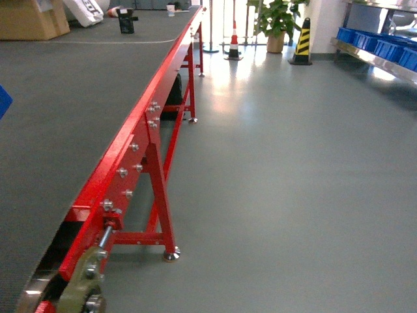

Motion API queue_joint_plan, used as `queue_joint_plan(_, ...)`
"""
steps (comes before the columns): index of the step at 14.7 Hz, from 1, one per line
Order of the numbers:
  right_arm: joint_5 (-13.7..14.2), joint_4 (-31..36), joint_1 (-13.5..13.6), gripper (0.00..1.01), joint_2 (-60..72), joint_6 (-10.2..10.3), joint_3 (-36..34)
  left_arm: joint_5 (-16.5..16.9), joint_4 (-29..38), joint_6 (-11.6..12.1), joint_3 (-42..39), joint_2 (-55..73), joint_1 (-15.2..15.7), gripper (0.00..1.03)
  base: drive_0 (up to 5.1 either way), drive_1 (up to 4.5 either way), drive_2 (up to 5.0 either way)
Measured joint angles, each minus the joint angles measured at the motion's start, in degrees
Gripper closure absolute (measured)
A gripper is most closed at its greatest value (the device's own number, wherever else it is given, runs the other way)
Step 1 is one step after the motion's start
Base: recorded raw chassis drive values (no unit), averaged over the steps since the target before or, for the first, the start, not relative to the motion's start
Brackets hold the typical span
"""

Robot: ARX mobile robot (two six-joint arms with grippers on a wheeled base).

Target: Sort blue parts and orange caps into right shelf containers

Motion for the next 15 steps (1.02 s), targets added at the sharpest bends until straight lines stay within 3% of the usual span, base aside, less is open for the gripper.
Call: queue_joint_plan(15, 0.02, 0.09, 0.00, 0.57, 0.00, -0.02, 0.00, 0.15, -0.07, 0.00, -0.02, 0.00, -0.09, 0.59, 5.0, -2.41, -2.4)
